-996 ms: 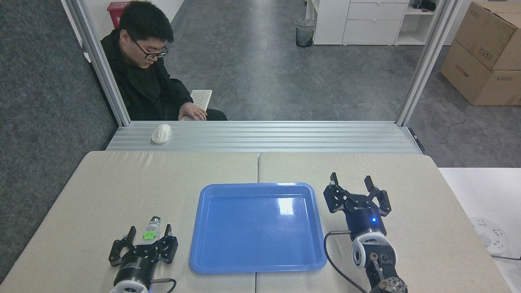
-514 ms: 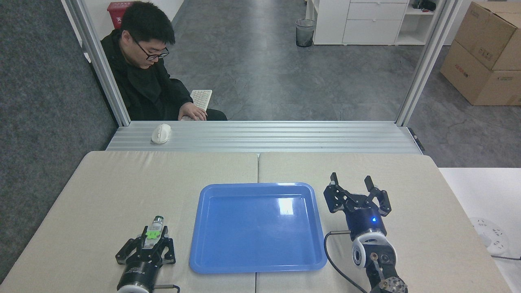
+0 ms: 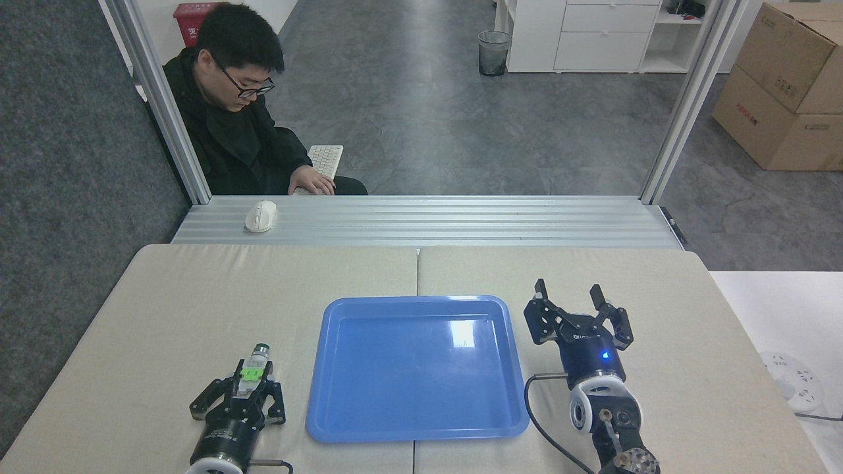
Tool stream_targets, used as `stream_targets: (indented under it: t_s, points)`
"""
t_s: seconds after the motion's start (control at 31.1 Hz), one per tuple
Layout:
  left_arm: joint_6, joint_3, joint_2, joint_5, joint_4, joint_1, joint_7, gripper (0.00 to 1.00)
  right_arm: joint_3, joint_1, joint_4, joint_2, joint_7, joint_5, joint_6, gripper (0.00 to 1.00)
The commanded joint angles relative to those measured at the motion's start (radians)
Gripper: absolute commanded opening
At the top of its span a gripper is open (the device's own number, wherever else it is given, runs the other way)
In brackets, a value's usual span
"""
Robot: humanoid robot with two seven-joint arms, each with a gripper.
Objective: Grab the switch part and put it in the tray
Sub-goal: 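Lift the switch part with the left gripper and carry it over the tray, then lower the switch part into the tray and open the left gripper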
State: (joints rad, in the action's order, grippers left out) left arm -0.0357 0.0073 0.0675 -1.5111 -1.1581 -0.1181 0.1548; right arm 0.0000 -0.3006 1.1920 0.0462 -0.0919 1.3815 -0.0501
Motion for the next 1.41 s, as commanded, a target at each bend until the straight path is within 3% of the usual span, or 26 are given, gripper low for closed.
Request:
stream_targets:
  t_s: [0.0,0.19,0.42,0.58,0.8,0.93,1.12,1.38]
  points:
    - [-0.045,0.005,0.009,0.003,-0.201,-0.009,-0.003,0.0,-0.031,0.0,0.0,0.0,0.0,-0.001,0.0,1.0]
    - [-0.153,-0.006,-0.008,0.02,-0.347,-0.005,-0.011,0.0,-0.031,0.0,0.0,-0.002,0.0,-0.001,0.0,1.0]
    - [-0.199,-0.015,-0.086,0.02,-0.362,-0.061,-0.092,0.0,-0.031,-0.002,-0.002,0.0,0.0,-0.001,0.0,1.0]
    - [-0.194,-0.165,-0.084,-0.007,-0.318,-0.086,-0.129,0.0,-0.031,-0.002,-0.002,-0.002,0.001,0.001,0.0,1.0]
    - [-0.194,-0.239,-0.086,-0.132,-0.189,-0.078,-0.192,0.0,-0.031,-0.002,-0.002,0.0,0.0,0.001,0.0,1.0]
    - [-0.194,-0.247,-0.086,-0.204,-0.129,-0.064,-0.192,0.0,-0.031,-0.002,-0.002,0.0,0.0,0.001,0.0,1.0]
    - [-0.193,-0.247,-0.087,-0.21,-0.118,-0.055,-0.201,0.0,-0.032,-0.002,-0.002,0.0,0.0,0.001,0.0,1.0]
    - [-0.191,-0.247,-0.086,-0.212,-0.072,-0.048,-0.323,0.0,-0.032,-0.002,-0.002,0.0,0.0,-0.001,0.0,1.0]
